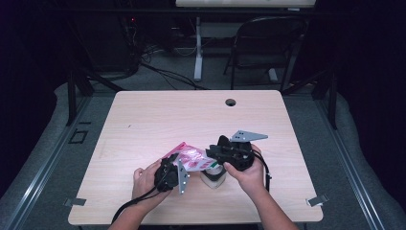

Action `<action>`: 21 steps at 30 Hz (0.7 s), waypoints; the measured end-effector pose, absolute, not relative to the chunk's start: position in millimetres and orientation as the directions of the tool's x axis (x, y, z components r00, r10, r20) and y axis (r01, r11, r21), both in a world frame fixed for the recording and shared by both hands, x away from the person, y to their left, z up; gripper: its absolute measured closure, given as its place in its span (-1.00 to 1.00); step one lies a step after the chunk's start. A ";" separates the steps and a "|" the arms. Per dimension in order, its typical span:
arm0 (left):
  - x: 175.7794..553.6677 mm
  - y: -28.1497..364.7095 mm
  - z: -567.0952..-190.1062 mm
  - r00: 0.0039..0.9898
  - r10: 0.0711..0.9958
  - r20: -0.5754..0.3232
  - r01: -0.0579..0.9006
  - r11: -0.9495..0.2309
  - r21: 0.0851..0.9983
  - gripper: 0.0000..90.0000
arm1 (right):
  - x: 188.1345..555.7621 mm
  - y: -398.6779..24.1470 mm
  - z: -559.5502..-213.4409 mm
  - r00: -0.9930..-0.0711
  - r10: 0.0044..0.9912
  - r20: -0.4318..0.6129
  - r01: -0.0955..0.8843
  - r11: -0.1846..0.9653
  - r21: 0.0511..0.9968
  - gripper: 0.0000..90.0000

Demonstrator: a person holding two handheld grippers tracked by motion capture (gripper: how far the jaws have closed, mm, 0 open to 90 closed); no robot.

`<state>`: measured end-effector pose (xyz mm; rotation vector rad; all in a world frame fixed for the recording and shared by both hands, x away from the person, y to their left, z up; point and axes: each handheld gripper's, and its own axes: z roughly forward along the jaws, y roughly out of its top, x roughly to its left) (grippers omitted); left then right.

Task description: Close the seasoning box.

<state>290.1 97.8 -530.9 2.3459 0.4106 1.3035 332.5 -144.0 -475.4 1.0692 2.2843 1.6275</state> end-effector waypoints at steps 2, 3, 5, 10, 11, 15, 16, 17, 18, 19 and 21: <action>290.4 97.8 -532.0 0.519 0.461 0.720 0.051 -0.857 0.512 0.67 | 332.5 -144.1 -475.4 -0.738 0.614 0.281 0.464 0.159 0.871 0.60; 290.6 98.1 -532.8 0.524 0.468 0.711 0.056 -0.853 0.520 0.67 | 332.2 -143.7 -475.6 -0.735 0.615 0.286 0.465 0.150 0.872 0.60; 290.9 98.5 -535.4 0.533 0.488 0.691 0.063 -0.838 0.543 0.68 | 332.2 -145.0 -474.9 -0.733 0.618 0.284 0.464 0.149 0.873 0.59; 292.3 102.2 -536.7 0.555 0.508 0.659 0.092 -0.825 0.558 0.68 | 332.0 -146.8 -474.4 -0.724 0.623 0.297 0.465 0.123 0.877 0.59; 292.7 102.7 -537.3 0.558 0.512 0.654 0.095 -0.822 0.562 0.68 | 332.2 -147.3 -474.4 -0.725 0.622 0.296 0.465 0.124 0.877 0.59; 294.1 104.9 -540.6 0.574 0.532 0.623 0.112 -0.804 0.583 0.68 | 332.6 -148.1 -474.4 -0.721 0.626 0.297 0.465 0.120 0.877 0.58; 294.3 105.4 -541.6 0.583 0.537 0.610 0.121 -0.800 0.588 0.69 | 333.1 -148.4 -474.6 -0.717 0.630 0.297 0.467 0.119 0.876 0.57; 294.6 105.9 -543.0 0.584 0.540 0.606 0.125 -0.797 0.590 0.69 | 333.1 -148.4 -474.6 -0.717 0.630 0.297 0.467 0.119 0.876 0.57; 294.8 106.5 -543.8 0.589 0.541 0.600 0.128 -0.796 0.592 0.69 | 333.3 -148.8 -474.6 -0.717 0.632 0.296 0.469 0.122 0.875 0.57; 294.7 106.9 -545.3 0.593 0.545 0.593 0.133 -0.793 0.595 0.69 | 333.5 -149.1 -474.7 -0.717 0.632 0.294 0.470 0.125 0.874 0.57; 294.9 107.6 -546.3 0.597 0.545 0.588 0.138 -0.792 0.594 0.70 | 333.6 -149.6 -474.6 -0.713 0.634 0.299 0.472 0.119 0.874 0.56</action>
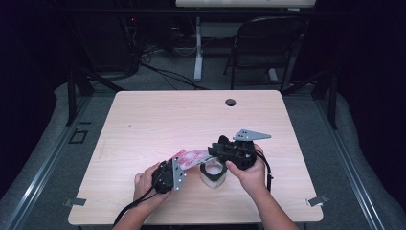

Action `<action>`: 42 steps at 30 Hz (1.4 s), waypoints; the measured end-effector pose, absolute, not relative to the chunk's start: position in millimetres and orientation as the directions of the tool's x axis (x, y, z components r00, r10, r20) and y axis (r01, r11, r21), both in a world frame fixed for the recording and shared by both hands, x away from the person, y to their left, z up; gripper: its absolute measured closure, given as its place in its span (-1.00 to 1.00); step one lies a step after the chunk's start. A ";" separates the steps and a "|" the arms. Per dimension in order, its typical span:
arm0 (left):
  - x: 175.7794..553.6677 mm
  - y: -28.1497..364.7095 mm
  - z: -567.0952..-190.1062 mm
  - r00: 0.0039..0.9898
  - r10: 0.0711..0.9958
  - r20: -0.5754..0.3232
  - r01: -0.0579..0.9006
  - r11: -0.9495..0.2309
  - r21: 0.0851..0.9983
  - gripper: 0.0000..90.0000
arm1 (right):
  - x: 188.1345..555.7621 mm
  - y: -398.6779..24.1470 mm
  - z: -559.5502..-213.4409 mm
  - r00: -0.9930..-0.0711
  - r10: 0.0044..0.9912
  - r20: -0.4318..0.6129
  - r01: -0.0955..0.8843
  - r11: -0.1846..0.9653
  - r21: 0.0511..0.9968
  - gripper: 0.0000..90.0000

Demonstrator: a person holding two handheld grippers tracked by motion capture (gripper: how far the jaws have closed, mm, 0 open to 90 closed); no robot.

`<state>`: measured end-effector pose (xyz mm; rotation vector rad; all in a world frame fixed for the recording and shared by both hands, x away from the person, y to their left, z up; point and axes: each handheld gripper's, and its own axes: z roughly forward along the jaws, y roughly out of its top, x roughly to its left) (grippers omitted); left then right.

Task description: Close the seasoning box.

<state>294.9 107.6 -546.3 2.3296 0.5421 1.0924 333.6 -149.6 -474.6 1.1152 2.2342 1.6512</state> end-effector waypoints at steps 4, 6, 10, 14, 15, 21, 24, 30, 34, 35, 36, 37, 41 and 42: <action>295.7 109.8 -548.7 0.605 0.559 0.568 0.148 -0.779 0.609 0.71 | 333.8 -150.6 -474.1 -0.713 0.637 0.293 0.467 0.119 0.876 0.56; 296.4 111.1 -550.1 0.610 0.564 0.556 0.156 -0.774 0.614 0.71 | 333.9 -150.8 -474.1 -0.712 0.637 0.296 0.468 0.116 0.876 0.55; 298.4 114.5 -551.9 0.619 0.591 0.518 0.181 -0.749 0.637 0.72 | 333.7 -151.3 -473.7 -0.710 0.638 0.297 0.468 0.113 0.876 0.54; 300.3 117.8 -551.2 0.628 0.619 0.471 0.208 -0.717 0.666 0.73 | 334.1 -152.5 -473.5 -0.708 0.642 0.295 0.467 0.113 0.877 0.52; 300.8 119.0 -551.4 0.628 0.630 0.458 0.218 -0.706 0.673 0.73 | 334.1 -152.6 -473.4 -0.708 0.643 0.294 0.466 0.112 0.878 0.52; 303.2 126.0 -554.6 0.632 0.661 0.404 0.258 -0.671 0.695 0.73 | 334.0 -154.6 -472.4 -0.703 0.648 0.293 0.465 0.107 0.879 0.52; 305.3 131.1 -555.9 0.630 0.691 0.355 0.290 -0.633 0.718 0.73 | 334.2 -155.1 -472.4 -0.703 0.648 0.294 0.463 0.104 0.880 0.52; 309.6 140.3 -556.3 0.626 0.734 0.264 0.342 -0.562 0.753 0.76 | 334.3 -155.2 -472.6 -0.702 0.647 0.298 0.464 0.098 0.881 0.52; 312.8 146.8 -557.5 0.618 0.762 0.195 0.381 -0.506 0.774 0.77 | 334.5 -156.1 -472.6 -0.700 0.649 0.299 0.466 0.097 0.880 0.52; 314.1 149.6 -557.9 0.614 0.770 0.172 0.392 -0.486 0.781 0.77 | 334.4 -156.3 -472.5 -0.699 0.649 0.299 0.466 0.096 0.880 0.52; 314.8 150.9 -558.1 0.612 0.774 0.162 0.396 -0.477 0.784 0.78 | 334.6 -156.4 -472.7 -0.699 0.650 0.299 0.466 0.096 0.880 0.52; 315.3 152.2 -558.2 0.609 0.778 0.153 0.402 -0.469 0.786 0.78 | 334.6 -156.4 -472.7 -0.699 0.650 0.299 0.466 0.097 0.879 0.52; 319.4 160.3 -559.1 0.599 0.796 0.083 0.436 -0.411 0.800 0.78 | 334.8 -156.8 -473.2 -0.698 0.652 0.296 0.468 0.102 0.878 0.52; 320.0 161.7 -559.6 0.595 0.801 0.067 0.441 -0.395 0.806 0.78 | 334.8 -156.6 -473.4 -0.698 0.651 0.298 0.469 0.100 0.878 0.51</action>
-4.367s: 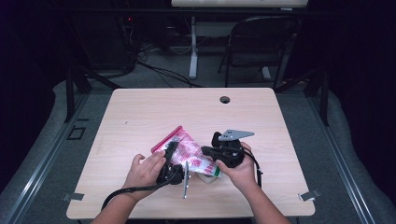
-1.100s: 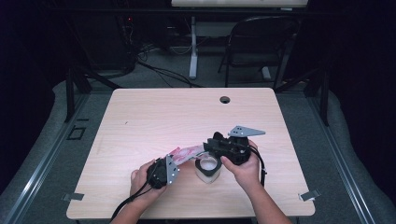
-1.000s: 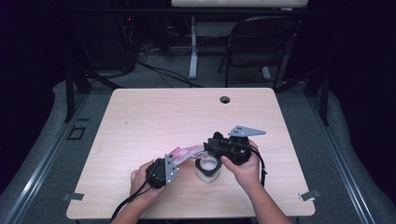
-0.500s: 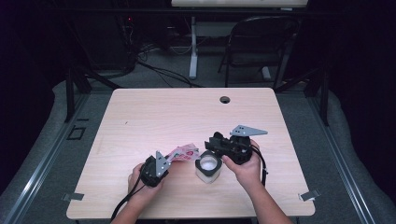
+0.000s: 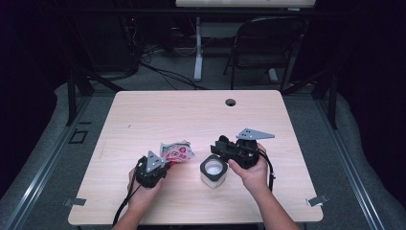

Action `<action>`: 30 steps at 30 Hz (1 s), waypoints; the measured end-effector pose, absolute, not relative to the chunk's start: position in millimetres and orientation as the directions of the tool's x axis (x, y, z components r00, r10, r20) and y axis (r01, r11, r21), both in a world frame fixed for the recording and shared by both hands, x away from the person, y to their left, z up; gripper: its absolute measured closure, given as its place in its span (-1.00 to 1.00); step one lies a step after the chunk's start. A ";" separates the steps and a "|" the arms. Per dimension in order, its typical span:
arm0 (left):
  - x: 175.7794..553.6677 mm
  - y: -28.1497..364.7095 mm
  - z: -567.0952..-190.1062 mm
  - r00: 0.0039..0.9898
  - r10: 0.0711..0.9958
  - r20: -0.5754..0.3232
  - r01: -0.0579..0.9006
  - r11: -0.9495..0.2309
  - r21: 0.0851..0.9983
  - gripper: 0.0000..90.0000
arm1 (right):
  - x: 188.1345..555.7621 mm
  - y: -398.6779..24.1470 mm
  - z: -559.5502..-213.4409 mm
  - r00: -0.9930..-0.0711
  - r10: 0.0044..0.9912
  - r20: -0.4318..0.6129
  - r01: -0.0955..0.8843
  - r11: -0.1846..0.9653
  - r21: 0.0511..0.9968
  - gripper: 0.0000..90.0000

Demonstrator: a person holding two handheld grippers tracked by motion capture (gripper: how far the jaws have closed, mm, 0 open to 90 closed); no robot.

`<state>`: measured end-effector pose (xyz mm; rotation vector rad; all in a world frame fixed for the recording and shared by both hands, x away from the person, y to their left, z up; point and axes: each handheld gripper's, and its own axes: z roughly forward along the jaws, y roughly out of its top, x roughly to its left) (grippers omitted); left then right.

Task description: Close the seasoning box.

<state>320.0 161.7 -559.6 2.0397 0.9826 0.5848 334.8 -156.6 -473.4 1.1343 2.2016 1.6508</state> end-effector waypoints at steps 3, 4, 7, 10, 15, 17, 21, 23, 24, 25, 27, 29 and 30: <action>322.2 168.6 -561.8 0.581 0.814 0.007 0.470 -0.343 0.813 0.79 | 334.9 -156.4 -473.6 -0.698 0.650 0.300 0.469 0.099 0.877 0.51; 323.1 170.9 -562.9 0.575 0.818 -0.019 0.479 -0.318 0.818 0.79 | 334.9 -156.3 -473.8 -0.698 0.650 0.300 0.469 0.099 0.877 0.51; 325.3 178.3 -565.5 0.554 0.829 -0.079 0.508 -0.262 0.821 0.79 | 335.0 -156.0 -474.2 -0.699 0.650 0.298 0.469 0.104 0.877 0.51; 326.6 182.5 -567.1 0.540 0.834 -0.110 0.522 -0.230 0.821 0.79 | 334.9 -155.5 -474.5 -0.698 0.649 0.303 0.471 0.097 0.877 0.51; 329.0 188.8 -568.7 0.519 0.836 -0.178 0.553 -0.170 0.816 0.80 | 335.0 -155.6 -474.5 -0.699 0.649 0.300 0.471 0.101 0.876 0.51; 329.5 190.3 -568.3 0.521 0.833 -0.185 0.556 -0.166 0.814 0.81 | 335.1 -155.6 -474.7 -0.698 0.650 0.300 0.472 0.103 0.875 0.51; 329.8 192.3 -567.6 0.520 0.831 -0.198 0.563 -0.159 0.811 0.81 | 334.9 -155.5 -474.7 -0.698 0.650 0.301 0.472 0.101 0.876 0.51; 329.4 193.8 -566.6 0.516 0.833 -0.200 0.566 -0.156 0.809 0.82 | 335.0 -155.6 -474.8 -0.698 0.650 0.300 0.472 0.103 0.876 0.50; 329.2 195.1 -565.9 0.520 0.830 -0.202 0.568 -0.159 0.808 0.82 | 335.0 -155.5 -474.9 -0.698 0.650 0.301 0.472 0.102 0.875 0.50; 329.1 195.7 -565.8 0.520 0.829 -0.204 0.567 -0.157 0.808 0.82 | 335.0 -155.7 -475.0 -0.698 0.650 0.300 0.473 0.103 0.875 0.50; 328.5 197.9 -565.0 0.517 0.831 -0.206 0.569 -0.154 0.808 0.82 | 335.1 -156.0 -475.0 -0.697 0.652 0.299 0.473 0.105 0.875 0.50; 327.6 200.2 -564.2 0.514 0.832 -0.208 0.568 -0.149 0.809 0.82 | 335.1 -156.1 -475.0 -0.697 0.652 0.298 0.473 0.106 0.875 0.49; 327.1 202.0 -563.6 0.515 0.832 -0.208 0.568 -0.149 0.810 0.82 | 335.1 -156.1 -475.1 -0.697 0.652 0.299 0.473 0.104 0.875 0.49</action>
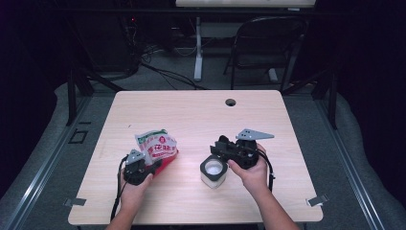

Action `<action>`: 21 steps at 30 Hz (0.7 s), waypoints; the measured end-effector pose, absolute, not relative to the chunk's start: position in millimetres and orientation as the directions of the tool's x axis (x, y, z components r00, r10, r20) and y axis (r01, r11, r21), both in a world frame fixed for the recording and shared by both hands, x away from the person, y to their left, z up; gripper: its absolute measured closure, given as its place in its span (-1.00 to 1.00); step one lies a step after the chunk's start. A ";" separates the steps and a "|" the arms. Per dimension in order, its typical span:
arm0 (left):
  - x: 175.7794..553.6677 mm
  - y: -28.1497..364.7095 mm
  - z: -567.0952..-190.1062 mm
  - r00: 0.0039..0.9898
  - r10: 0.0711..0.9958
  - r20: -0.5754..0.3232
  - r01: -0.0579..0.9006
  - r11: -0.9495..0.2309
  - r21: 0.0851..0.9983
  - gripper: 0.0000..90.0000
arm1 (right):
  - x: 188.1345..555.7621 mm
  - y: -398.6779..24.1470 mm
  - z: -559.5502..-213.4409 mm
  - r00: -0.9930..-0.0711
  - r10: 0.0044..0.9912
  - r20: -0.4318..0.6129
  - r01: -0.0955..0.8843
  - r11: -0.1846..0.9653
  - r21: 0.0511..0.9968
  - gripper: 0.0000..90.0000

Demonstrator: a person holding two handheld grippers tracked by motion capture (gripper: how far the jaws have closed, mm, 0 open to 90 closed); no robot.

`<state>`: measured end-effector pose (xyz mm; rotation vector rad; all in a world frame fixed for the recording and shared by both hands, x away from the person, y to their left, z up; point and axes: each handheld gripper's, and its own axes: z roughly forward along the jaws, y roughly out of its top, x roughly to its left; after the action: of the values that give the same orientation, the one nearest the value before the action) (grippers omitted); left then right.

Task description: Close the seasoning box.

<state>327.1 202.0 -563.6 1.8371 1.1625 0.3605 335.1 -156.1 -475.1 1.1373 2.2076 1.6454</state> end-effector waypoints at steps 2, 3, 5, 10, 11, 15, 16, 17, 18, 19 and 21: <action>325.7 205.7 -562.6 0.510 0.833 -0.212 0.568 -0.142 0.811 0.83 | 335.2 -156.6 -475.2 -0.698 0.651 0.297 0.472 0.108 0.875 0.49; 324.9 208.0 -562.0 0.509 0.835 -0.210 0.568 -0.143 0.810 0.83 | 335.2 -156.7 -475.2 -0.698 0.652 0.297 0.473 0.108 0.875 0.49; 323.6 213.0 -560.8 0.502 0.839 -0.212 0.564 -0.132 0.815 0.83 | 335.3 -156.8 -475.3 -0.697 0.653 0.296 0.473 0.109 0.874 0.49; 320.3 227.8 -558.5 0.470 0.853 -0.227 0.564 -0.092 0.820 0.84 | 334.9 -156.3 -475.8 -0.694 0.654 0.302 0.476 0.102 0.873 0.49; 319.4 230.6 -557.4 0.465 0.857 -0.224 0.565 -0.092 0.820 0.84 | 334.8 -156.3 -475.8 -0.693 0.654 0.302 0.477 0.102 0.873 0.49; 316.6 239.1 -553.6 0.444 0.873 -0.203 0.552 -0.088 0.829 0.85 | 334.9 -156.2 -476.2 -0.692 0.654 0.307 0.478 0.096 0.873 0.49; 315.9 241.0 -552.8 0.443 0.873 -0.201 0.553 -0.090 0.828 0.85 | 334.9 -156.3 -476.3 -0.691 0.654 0.307 0.478 0.096 0.873 0.49; 315.4 242.8 -552.6 0.438 0.875 -0.203 0.549 -0.082 0.832 0.85 | 334.9 -156.3 -476.3 -0.691 0.654 0.307 0.478 0.096 0.873 0.49; 314.7 245.2 -551.8 0.435 0.878 -0.201 0.551 -0.083 0.830 0.86 | 334.9 -156.5 -476.4 -0.692 0.654 0.305 0.478 0.098 0.873 0.49; 314.3 247.2 -551.9 0.431 0.879 -0.204 0.547 -0.075 0.834 0.86 | 335.0 -156.5 -476.5 -0.692 0.654 0.306 0.478 0.097 0.873 0.49; 313.6 250.6 -551.7 0.424 0.882 -0.207 0.546 -0.066 0.835 0.86 | 335.2 -156.7 -476.7 -0.691 0.654 0.307 0.480 0.097 0.872 0.48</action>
<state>313.6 250.6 -551.7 1.7403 1.2426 0.4486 335.2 -156.7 -476.7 1.1514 2.2039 1.6480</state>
